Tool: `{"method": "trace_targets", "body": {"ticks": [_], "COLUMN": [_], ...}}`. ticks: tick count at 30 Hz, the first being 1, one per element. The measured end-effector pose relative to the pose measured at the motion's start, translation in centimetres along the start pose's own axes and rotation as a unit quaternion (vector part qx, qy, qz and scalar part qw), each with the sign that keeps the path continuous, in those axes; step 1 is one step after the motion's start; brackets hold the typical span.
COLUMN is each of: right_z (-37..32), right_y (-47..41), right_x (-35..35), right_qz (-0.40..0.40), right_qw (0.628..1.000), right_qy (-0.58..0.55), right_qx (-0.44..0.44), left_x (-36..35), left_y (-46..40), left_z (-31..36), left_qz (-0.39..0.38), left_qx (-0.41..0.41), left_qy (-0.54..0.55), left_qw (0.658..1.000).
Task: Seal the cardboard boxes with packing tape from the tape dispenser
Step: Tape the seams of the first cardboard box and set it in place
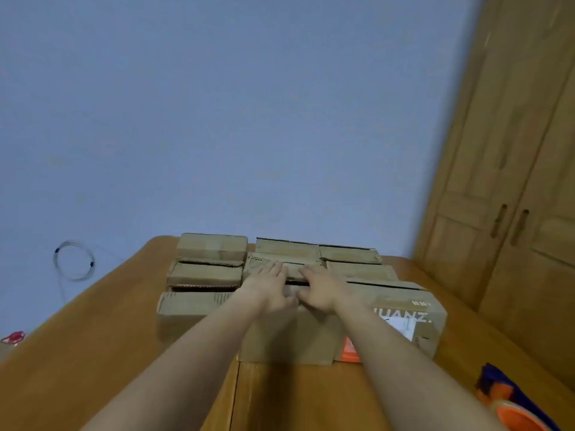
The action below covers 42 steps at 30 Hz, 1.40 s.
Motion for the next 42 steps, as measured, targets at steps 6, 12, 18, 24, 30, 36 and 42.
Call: {"method": "trace_targets", "body": {"ticks": [6, 12, 18, 24, 30, 36, 42], "right_z": [0.9, 1.2, 1.1, 1.3, 1.5, 0.8, 0.7], "right_y": [0.3, 0.6, 0.6, 0.9, 2.1, 2.9, 3.7], "right_x": [-3.4, -4.8, -4.2, -3.8, -4.0, -4.1, -4.6], "right_qz": [-0.042, -0.019, -0.076, -0.08, -0.005, 0.021, 0.026], "right_qw": [0.999, 1.0, 0.997, 0.997, 0.999, 0.999, 0.997], "right_qy": [-0.03, -0.007, 0.009, -0.017, -0.029, 0.036, 0.068], "right_qx": [-0.006, 0.003, 0.008, 0.005, 0.018, 0.02, 0.03], "left_x": [-2.6, -3.2, -3.7, -3.6, -3.5, -3.7, -3.8], "left_y": [0.4, 1.0, 0.7, 1.1, 1.8, 1.8, 2.8], "left_z": [-0.1, -0.4, -0.6, -0.4, -0.2, 0.1, 0.7], "left_qz": [-0.033, -0.015, -0.005, -0.005, 0.027, 0.018, 0.012], "left_qx": [-0.009, -0.036, -0.037, -0.035, -0.043, -0.049, -0.055], "left_qy": [0.02, -0.026, -0.044, -0.045, -0.028, -0.03, -0.018], "left_qw": [0.999, 0.999, 0.998, 0.998, 0.998, 0.998, 0.998]}}
Point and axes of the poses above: each hand's wrist, its own y-axis away from the middle knuckle, its own x-axis out of the back of the hand, z = x × y, the point moved 1 cm from there along -y, towards the middle knuckle, and after that the axes turned 12 degrees about -x, right-handed, at the moved point
